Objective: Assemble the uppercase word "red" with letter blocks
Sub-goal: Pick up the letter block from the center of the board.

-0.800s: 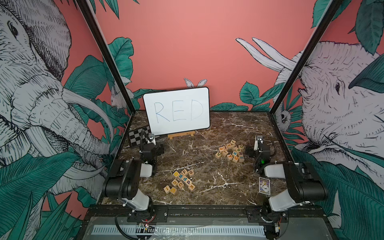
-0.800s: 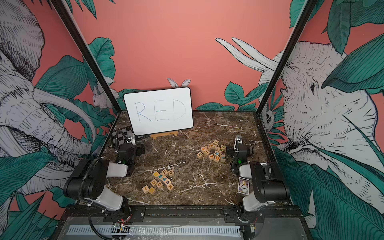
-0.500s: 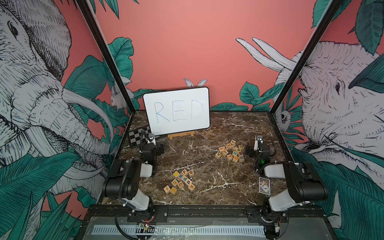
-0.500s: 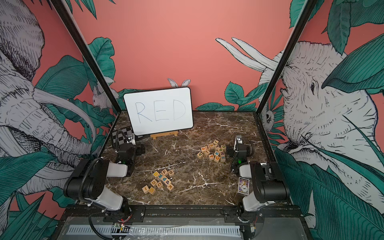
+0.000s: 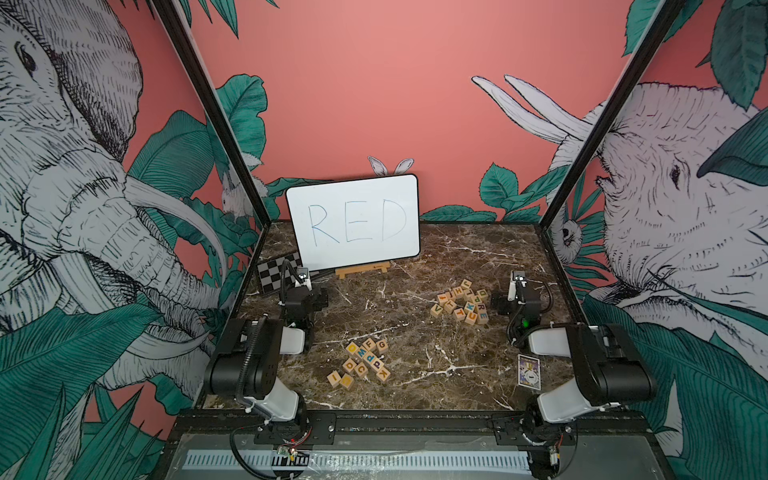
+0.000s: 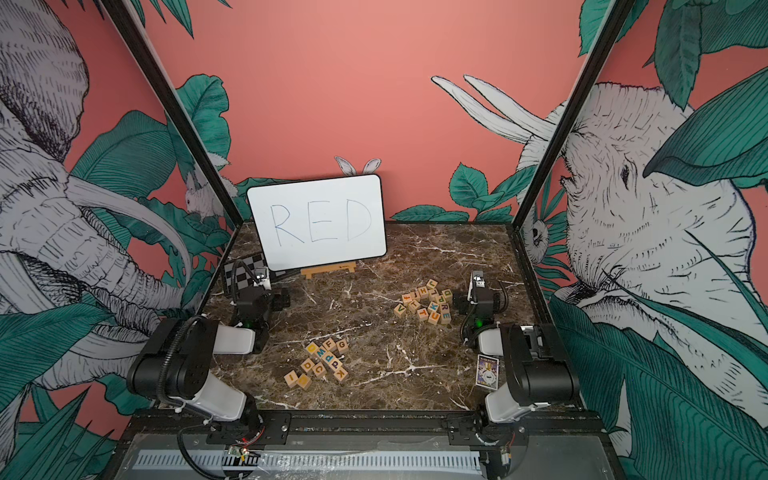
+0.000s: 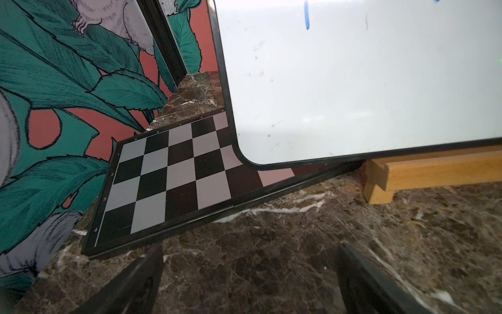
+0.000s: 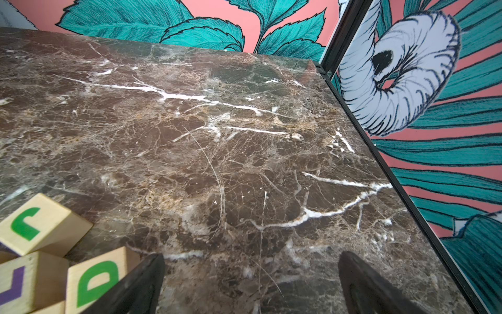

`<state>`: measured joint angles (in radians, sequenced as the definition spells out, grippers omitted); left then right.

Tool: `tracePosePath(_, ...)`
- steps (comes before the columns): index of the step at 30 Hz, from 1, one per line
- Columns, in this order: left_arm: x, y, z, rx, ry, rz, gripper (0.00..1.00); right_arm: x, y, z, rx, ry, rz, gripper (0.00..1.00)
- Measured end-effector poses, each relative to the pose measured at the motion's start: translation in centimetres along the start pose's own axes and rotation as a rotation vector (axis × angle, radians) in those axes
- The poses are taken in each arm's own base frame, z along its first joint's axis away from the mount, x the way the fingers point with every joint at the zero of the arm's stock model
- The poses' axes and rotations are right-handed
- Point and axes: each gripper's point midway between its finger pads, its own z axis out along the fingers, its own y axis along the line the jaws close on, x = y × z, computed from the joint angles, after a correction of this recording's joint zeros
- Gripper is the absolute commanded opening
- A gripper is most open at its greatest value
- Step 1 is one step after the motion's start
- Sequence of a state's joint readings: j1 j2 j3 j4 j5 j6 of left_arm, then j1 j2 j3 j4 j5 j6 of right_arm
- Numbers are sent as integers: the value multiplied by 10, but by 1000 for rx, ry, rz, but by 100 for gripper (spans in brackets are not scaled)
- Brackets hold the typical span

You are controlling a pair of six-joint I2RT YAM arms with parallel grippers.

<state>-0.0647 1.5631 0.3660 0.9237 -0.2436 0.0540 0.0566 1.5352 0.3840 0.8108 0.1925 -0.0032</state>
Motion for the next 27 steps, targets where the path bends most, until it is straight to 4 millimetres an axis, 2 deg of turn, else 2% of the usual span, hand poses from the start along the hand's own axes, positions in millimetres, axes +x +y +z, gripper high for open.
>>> tracePosePath(8, 0, 0, 0, 0, -1, 0, 100, -2, 0, -2, 0, -2, 0, 99)
tracePosePath(10, -2, 0, -1, 0, -8, 5, 100, -8, -4, -9, 8, -4, 6, 99)
tracePosePath(12, -10, 3, -9, -2, -15, 5, 99, -23, -13, -25, 34, -15, 35, 99)
tracePosePath(14, -29, 11, -25, -18, -40, -26, 99, -47, -26, -43, 81, -46, 81, 99)
tracePosePath(16, -60, 22, -46, -40, -91, -112, 100, -71, -47, -65, 156, -88, 195, 99)
tracePosePath(18, -96, 28, -66, -26, -155, -195, 100, -84, -66, -89, 223, -132, 335, 99)
tracePosePath(20, -125, 31, -84, 7, -218, -286, 99, -86, -77, -109, 243, -166, 418, 99)
tracePosePath(22, -134, 30, -97, 50, -246, -381, 99, -79, -82, -123, 244, -167, 469, 100)
tracePosePath(27, -119, 1, -103, 223, -151, -478, 99, -58, -75, -133, 211, -44, 472, 99)
